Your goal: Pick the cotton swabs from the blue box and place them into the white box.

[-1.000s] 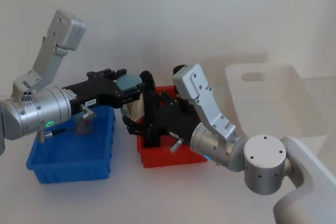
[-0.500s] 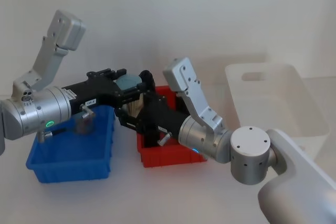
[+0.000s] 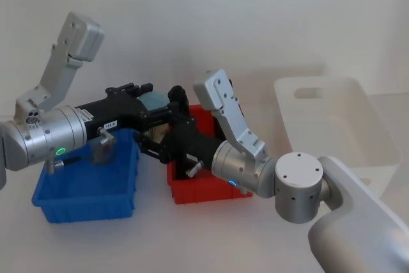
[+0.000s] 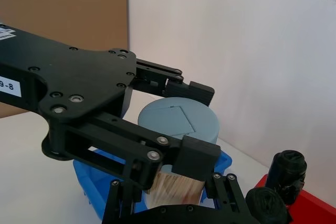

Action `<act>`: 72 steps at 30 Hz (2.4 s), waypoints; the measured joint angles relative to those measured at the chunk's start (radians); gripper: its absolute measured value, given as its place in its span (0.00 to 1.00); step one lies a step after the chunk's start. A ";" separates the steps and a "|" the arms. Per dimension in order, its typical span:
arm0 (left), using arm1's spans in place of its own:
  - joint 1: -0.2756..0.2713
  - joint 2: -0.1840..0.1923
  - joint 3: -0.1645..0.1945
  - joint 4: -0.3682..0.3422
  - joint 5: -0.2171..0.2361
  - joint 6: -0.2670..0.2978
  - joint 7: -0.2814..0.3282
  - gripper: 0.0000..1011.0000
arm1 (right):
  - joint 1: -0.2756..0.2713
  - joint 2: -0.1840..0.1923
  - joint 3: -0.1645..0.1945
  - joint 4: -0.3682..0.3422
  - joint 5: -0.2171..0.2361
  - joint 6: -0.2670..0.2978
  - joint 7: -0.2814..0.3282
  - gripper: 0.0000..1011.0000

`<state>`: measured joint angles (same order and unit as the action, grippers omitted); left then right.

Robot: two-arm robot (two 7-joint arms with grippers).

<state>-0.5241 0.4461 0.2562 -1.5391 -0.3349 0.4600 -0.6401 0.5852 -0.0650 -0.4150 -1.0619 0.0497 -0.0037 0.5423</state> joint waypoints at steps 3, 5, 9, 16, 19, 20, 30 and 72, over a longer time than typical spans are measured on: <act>0.000 0.000 0.000 0.000 0.000 0.000 0.000 0.79 | 0.001 0.000 0.000 0.002 0.003 0.000 -0.001 0.63; 0.000 0.000 0.000 0.000 0.000 0.000 0.000 0.86 | 0.001 0.000 0.000 0.002 0.003 0.000 -0.001 0.64; 0.000 0.001 0.000 0.000 0.000 0.000 0.000 0.96 | 0.001 0.002 -0.001 0.002 0.004 0.001 -0.007 0.64; 0.000 0.001 -0.001 0.000 0.000 0.000 0.000 0.99 | -0.001 0.005 -0.002 -0.002 -0.001 0.004 -0.020 0.64; 0.000 0.001 -0.001 0.000 0.000 0.000 0.000 0.99 | -0.004 0.006 -0.003 -0.006 -0.008 0.007 -0.033 0.64; 0.000 0.001 -0.001 0.000 0.000 0.000 0.000 0.99 | -0.005 0.008 -0.004 -0.009 -0.012 0.008 -0.042 0.64; 0.000 0.001 -0.001 0.000 0.001 0.000 0.000 0.99 | -0.031 0.018 -0.007 -0.051 -0.040 0.028 -0.136 0.64; 0.000 0.001 -0.001 0.000 0.000 0.000 0.000 0.99 | -0.275 0.243 0.149 -0.439 0.036 0.131 -0.615 0.64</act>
<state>-0.5241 0.4469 0.2553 -1.5392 -0.3344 0.4601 -0.6404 0.3100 0.1778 -0.2656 -1.5006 0.0859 0.1270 -0.0722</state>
